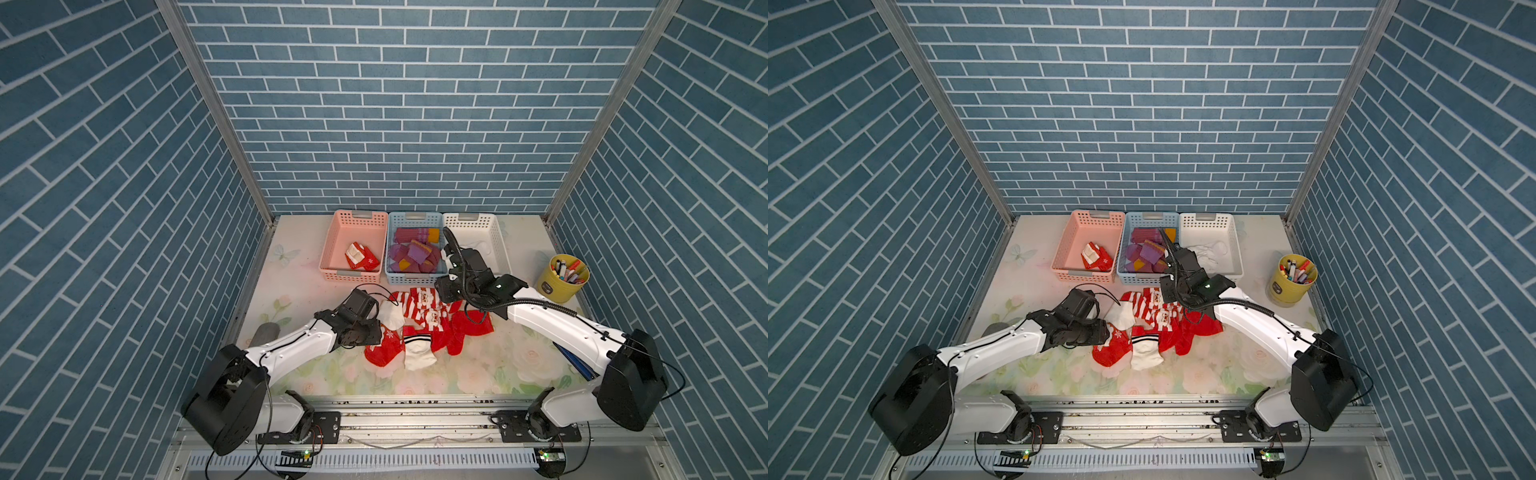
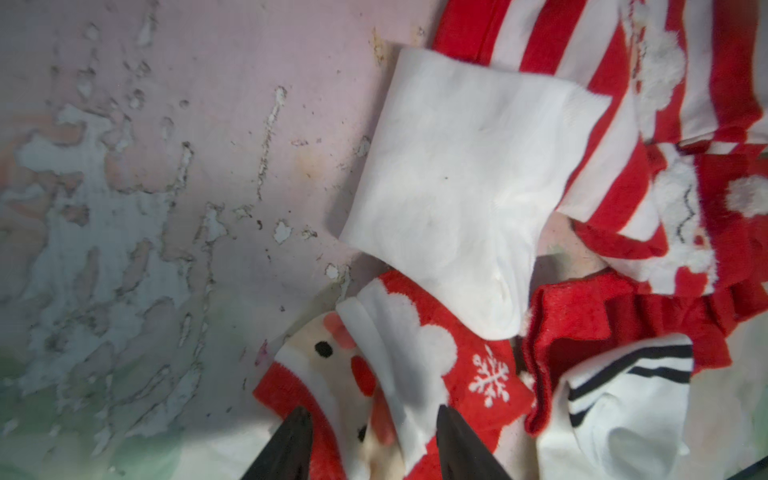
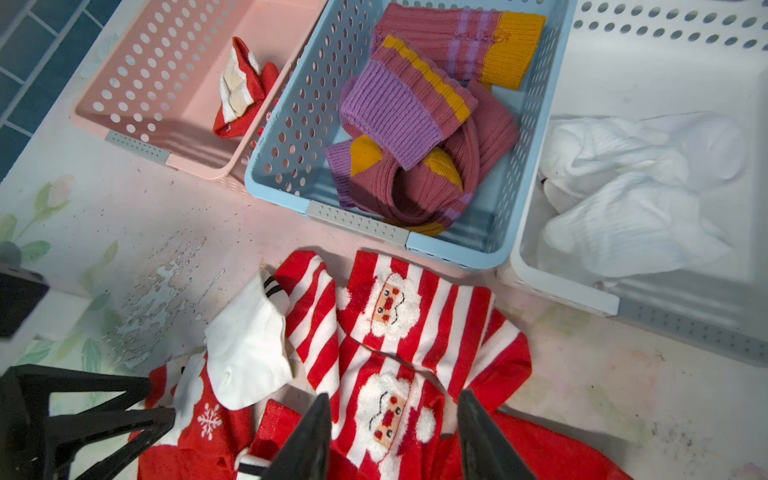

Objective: Sort the socks into the basket by color
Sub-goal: Pick up the sock at the center of the board.

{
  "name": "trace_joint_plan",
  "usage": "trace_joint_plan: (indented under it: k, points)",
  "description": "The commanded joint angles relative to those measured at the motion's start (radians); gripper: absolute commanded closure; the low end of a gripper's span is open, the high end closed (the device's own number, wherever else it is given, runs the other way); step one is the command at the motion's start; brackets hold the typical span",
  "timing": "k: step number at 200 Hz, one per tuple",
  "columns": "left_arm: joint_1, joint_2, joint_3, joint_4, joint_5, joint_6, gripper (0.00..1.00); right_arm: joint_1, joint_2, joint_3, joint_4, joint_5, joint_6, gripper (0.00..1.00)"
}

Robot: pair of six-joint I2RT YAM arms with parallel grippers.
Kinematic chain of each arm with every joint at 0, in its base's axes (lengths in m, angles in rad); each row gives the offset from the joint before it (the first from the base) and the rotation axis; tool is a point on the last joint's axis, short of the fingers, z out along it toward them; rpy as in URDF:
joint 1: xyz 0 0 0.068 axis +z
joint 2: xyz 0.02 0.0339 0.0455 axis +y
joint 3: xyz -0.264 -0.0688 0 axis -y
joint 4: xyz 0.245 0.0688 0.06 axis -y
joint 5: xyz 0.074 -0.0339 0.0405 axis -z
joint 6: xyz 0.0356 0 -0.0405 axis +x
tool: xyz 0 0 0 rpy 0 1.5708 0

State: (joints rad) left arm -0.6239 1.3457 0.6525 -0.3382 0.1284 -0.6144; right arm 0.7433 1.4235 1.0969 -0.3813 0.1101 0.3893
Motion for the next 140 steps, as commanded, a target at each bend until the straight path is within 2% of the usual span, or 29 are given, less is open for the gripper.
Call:
trace_joint_plan:
  k: [1, 42, 77, 100, 140]
  points:
    - [-0.020, 0.039, 0.032, 0.005, -0.016, 0.009, 0.48, 0.001, -0.031, -0.016, -0.005, 0.027, 0.037, 0.50]
    - [-0.025, 0.067, 0.042, -0.022, -0.044, 0.030, 0.63, 0.001, -0.038, -0.023, -0.005, 0.036, 0.037, 0.50]
    - [-0.024, 0.069, 0.042, -0.042, -0.052, 0.037, 0.88, 0.001, -0.038, -0.023, -0.005, 0.037, 0.037, 0.50]
    - [-0.024, 0.051, 0.074, -0.074, -0.062, 0.047, 0.94, 0.000, -0.043, -0.024, -0.004, 0.042, 0.036, 0.50]
    - [-0.024, -0.056, 0.101, -0.184, -0.123, 0.073, 0.96, -0.001, -0.060, -0.039, 0.003, 0.048, 0.036, 0.50]
